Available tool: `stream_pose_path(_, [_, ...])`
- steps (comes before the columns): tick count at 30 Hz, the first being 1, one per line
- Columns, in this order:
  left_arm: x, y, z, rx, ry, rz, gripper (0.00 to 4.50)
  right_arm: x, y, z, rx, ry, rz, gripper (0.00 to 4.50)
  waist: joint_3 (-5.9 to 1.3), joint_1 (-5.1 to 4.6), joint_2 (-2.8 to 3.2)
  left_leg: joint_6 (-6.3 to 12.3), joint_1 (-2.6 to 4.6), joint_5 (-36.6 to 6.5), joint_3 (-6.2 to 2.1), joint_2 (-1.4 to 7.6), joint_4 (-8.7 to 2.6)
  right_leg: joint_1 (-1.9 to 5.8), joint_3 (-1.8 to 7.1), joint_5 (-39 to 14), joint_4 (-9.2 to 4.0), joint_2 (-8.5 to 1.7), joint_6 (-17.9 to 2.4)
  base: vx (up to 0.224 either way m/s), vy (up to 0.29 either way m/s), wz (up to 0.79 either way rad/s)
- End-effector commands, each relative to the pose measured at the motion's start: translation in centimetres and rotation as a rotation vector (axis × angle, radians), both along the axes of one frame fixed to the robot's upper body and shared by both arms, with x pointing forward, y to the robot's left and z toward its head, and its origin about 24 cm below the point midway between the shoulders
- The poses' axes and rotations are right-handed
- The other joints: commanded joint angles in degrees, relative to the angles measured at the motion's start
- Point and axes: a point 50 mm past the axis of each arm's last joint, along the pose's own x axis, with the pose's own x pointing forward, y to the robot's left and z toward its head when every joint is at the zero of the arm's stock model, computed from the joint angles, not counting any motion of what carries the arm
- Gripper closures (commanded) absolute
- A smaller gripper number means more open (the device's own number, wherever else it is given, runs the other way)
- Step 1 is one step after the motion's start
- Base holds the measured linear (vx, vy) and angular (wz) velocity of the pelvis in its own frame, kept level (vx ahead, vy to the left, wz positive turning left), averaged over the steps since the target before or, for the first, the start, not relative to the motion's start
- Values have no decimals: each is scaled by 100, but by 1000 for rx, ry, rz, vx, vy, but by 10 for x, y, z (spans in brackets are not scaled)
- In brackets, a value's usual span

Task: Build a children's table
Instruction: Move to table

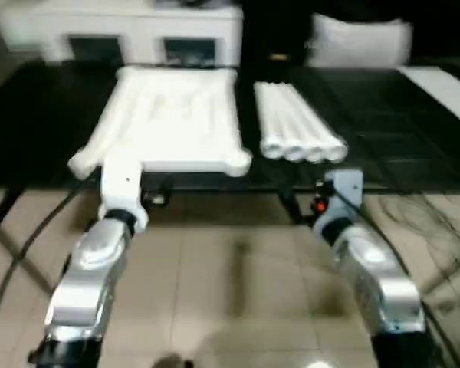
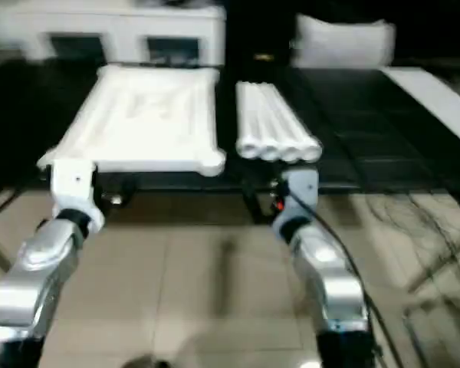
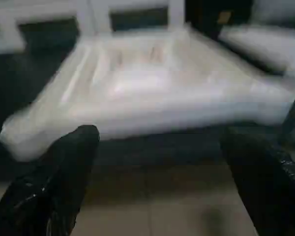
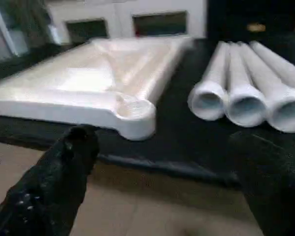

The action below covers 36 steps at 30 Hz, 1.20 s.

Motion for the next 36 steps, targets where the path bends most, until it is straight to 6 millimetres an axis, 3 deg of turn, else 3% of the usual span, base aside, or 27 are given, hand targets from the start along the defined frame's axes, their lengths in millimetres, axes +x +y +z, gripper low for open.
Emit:
stream_pose_path(1, [6, -2, 9, 0, -31, -8, 9, 2, 5, 3, -6, -7, 24, 0, -141, 121, -151, 176, -231, -298, -216, -32, -73, 311, 996, -5219, -1619, -876, -1054, 137, -24, 6])
stream_pose_path(3, [6, -3, 9, -1, -31, -6, 9, 2, 4, 3, -7, -7, 26, 0, -340, 238, 56, 257, 183, -476, -108, 221, -991, 370, 622, -2532, -1394, -405, -1414, 86, 11, 26])
stream_pose_path(4, [6, -3, 9, -3, -32, -6, 9, 3, 4, 3, -8, -7, 27, 0, -441, 16, 212, 641, 836, -88, -546, 579, -1588, -198, 222, -393, -764, 222, -1137, 62, 23, 30])
stream_pose_path(5, [6, -3, 9, -3, -33, -6, 9, 3, 4, 3, -9, -7, 28, 0, -710, -257, 298, 1923, 1499, 1140, -1094, 995, -1574, -831, 140, 7, -144, 159, -364, 131, 21, 9])
stream_pose_path(7, [6, -3, 10, -5, -36, -8, 9, 3, 4, 3, -10, -8, 30, 0, -702, -236, 239, 2739, 1313, 2887, -891, 939, -1393, -1217, 216, 539, 95, 18, 464, 180, 0, -4])
stream_pose_path(9, [6, -3, 10, -4, -37, -7, 9, 3, 4, 3, -12, -7, 31, 0, -695, -247, 99, 2794, 1127, 3642, -514, 708, -1412, -1408, 285, 1309, -18, -22, 518, 143, -30, 1])
stream_pose_path(10, [6, -3, 10, -4, -37, -7, 9, 3, 4, 3, -12, -7, 31, 0, -591, -236, -138, 2351, 827, 2462, -82, 190, -1358, -1135, 443, 2188, -693, -114, -119, 138, -40, 1])
stream_pose_path(11, [6, -2, 10, -3, -38, -8, 9, 3, 4, 3, -13, -6, 32, 0, -493, -79, -445, 1702, 417, 250, 224, -414, -1157, -485, 915, 679, -1295, -320, -303, 147, -40, 7])
stream_pose_path(12, [6, -2, 10, -2, -38, -8, 9, 3, 5, 3, -13, -6, 33, 0, -587, 23, -480, 1410, 284, -386, 180, -498, -730, -154, 1320, -94, -1463, -729, -798, 174, -64, -4])
stream_pose_path(13, [6, -2, 10, -2, -37, -10, 9, 3, 4, 2, -12, -5, 31, 0, -632, 100, -394, 779, 24, -95, -50, -271, -532, 170, 1295, -531, -1353, -898, -1434, 174, -64, -4])
stream_pose_path(15, [5, -3, 10, -1, -36, -15, 9, 2, 4, 2, -12, -3, 29, 0, -513, 68, -244, 206, -125, 329, -143, -118, -496, 132, 1097, -59, -1411, -913, -1930, 133, -36, -13])
stream_pose_path(17, [5, -4, 10, 0, -34, -23, 9, 1, 4, 1, -11, -2, 27, 0, -441, 43, -98, 153, -98, 627, -148, 144, -856, -45, 721, -191, -1543, -778, -2131, 123, 13, -4])
stream_pose_path(18, [4, -5, 10, 2, -33, -27, 9, 0, 3, 1, -10, -1, 25, 0, -457, -19, 139, 274, 2, 651, -94, 289, -1410, -80, 385, -556, -1466, -325, -1668, 156, 87, -5])
stream_pose_path(19, [4, -6, 9, 4, -32, -30, 9, 0, 3, 1, -10, -1, 25, 0, -435, -302, 275, 422, 289, -493, -440, 601, -1778, -376, 153, -540, -965, 221, -1048, 156, 87, -5])
stream_pose_path(20, [3, -6, 9, 3, -32, -30, 9, -1, 3, 1, -13, -3, 29, 0, -607, -380, 320, 1041, 941, -679, -755, 844, -1758, -784, 184, 129, -521, 164, -762, 170, 69, -3])
stream_pose_path(22, [2, -6, 9, 2, -37, -29, 9, -2, 6, 7, -13, -36, 63, 0, -538, -367, 309, 2059, 909, 156, -759, 837, -1698, -1019, 207, 527, -251, 106, -124, 138, 34, 7])
stream_pose_path(23, [2, -7, 9, 2, -40, -30, 9, -3, 7, 9, -8, -50, 77, 0, -572, -405, 168, 2539, 958, 668, -710, 829, -1647, -1151, 277, 761, -237, 16, 95, 110, 12, 2])
stream_pose_path(24, [2, -7, 10, 2, -44, -33, 9, -4, 10, 14, 2, -79, 104, 0, -555, -380, 153, 2641, 901, 817, -612, 742, -1647, -1142, 298, 879, -295, -8, 126, 51, -3, -1])
stream_pose_path(25, [2, -7, 11, 1, -50, -39, 9, -5, 13, 19, 17, -103, 125, 0, -535, -355, -109, 2352, 640, 400, -249, 358, -1515, -849, 489, 1332, -860, -186, -148, 85, -34, 0])
stream_pose_path(26, [2, -7, 12, 1, -54, -42, 9, -6, 14, 22, 25, -117, 138, 0, -569, -304, -296, 2030, 354, -21, -36, 56, -1418, -479, 676, 1276, -1062, -278, -176, 79, -76, 7])
stream_pose_path(27, [3, -8, 13, 1, -59, -46, 9, -7, 16, 27, 41, -141, 151, 0, -602, -14, -335, 1464, -90, -237, 72, -208, -763, 102, 1272, 745, -1430, -948, -954, 128, -117, 2])
stream_pose_path(28, [3, -8, 14, -2, -64, -47, 9, -7, 15, 28, 43, -146, 150, 0, -593, 39, -333, 929, -303, 165, -31, -108, -588, 279, 1187, 523, -1383, -947, -1367, 94, -86, 1])
stream_pose_path(30, [3, -8, 15, -9, -71, -51, 9, -7, 14, 26, 31, -137, 140, 0, -493, 62, -185, 484, -247, 539, -57, 69, -799, 126, 894, 46, -1481, -808, -1809, 89, -43, -3])
stream_pose_path(32, [2, -10, 15, -11, -72, -55, 9, -7, 12, 22, -1, -121, 122, 0, -435, -28, 146, 523, 83, 186, -20, 379, -1587, -94, 342, -622, -1371, -115, -1315, 96, 10, 2])
stream_pose_path(33, [2, -10, 15, -11, -72, -56, 9, -7, 12, 22, -4, -120, 121, 0, -490, -138, 188, 667, 367, -172, -198, 556, -1698, -300, 263, -406, -1142, 103, -1160, 119, 47, 4])
stream_pose_path(35, [1, -11, 15, -11, -75, -60, 9, -8, 12, 22, -4, -120, 128, 0, -551, -361, 181, 1567, 982, -862, -689, 886, -1820, -770, 217, 420, -515, 77, -654, 116, 41, 5])
stream_pose_path(36, [1, -11, 15, -13, -78, -63, 9, -8, 12, 23, -3, -122, 133, 0, -534, -381, 139, 1906, 996, -682, -705, 899, -1801, -839, 249, 563, -460, 35, -485, 93, 3, 8])
